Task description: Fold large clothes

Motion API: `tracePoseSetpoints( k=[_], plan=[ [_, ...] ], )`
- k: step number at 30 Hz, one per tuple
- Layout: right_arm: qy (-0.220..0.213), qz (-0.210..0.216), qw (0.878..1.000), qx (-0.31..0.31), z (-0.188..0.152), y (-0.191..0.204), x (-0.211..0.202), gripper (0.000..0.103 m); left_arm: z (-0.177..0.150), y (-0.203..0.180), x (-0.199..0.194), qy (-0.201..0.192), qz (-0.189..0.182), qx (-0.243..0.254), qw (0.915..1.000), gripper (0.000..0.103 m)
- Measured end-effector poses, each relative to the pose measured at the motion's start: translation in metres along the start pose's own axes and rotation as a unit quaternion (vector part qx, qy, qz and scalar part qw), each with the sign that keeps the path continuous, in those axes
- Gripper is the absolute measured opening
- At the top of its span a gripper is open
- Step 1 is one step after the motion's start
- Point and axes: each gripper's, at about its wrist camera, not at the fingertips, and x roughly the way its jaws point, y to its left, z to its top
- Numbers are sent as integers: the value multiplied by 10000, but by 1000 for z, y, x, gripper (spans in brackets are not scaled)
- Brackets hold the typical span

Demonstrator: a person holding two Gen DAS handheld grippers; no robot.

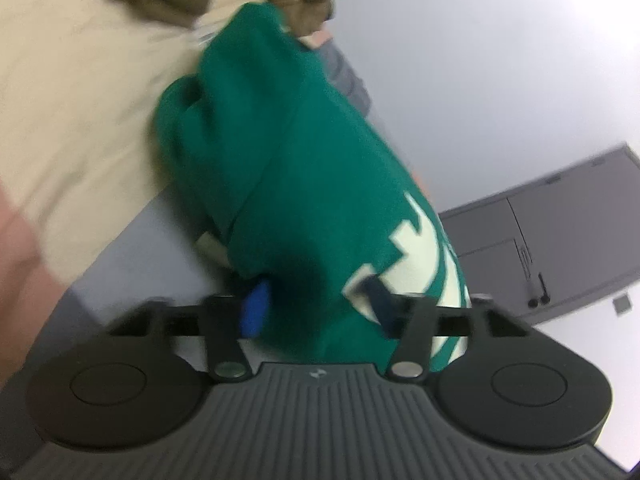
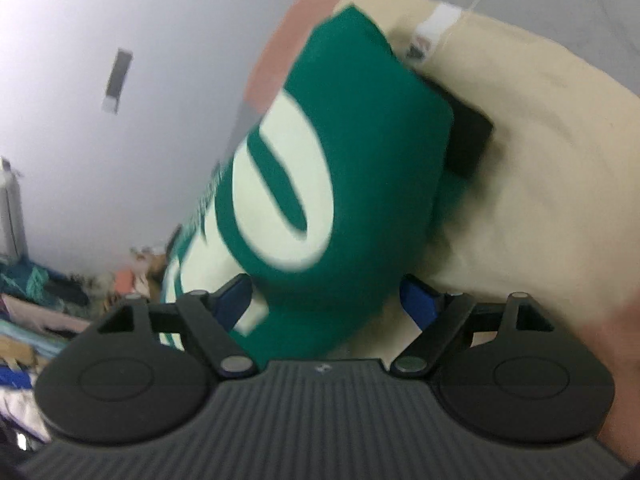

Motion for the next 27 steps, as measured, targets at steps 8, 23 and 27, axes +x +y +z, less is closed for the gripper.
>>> tracePoseSetpoints(
  k=[8,23,27],
  plan=[
    [-295,463,9952,-811,27,38,-10,21,26,-50,-29,-743,-585,867,9917,6],
    [-121,56,9950,-987,24,37,31,24,27,-24,19,-545,134,1156,9917,7],
    [-114,7,9981,-611,17,30,21,56,23,-11,9,-362,-197,487,9980,64]
  ],
)
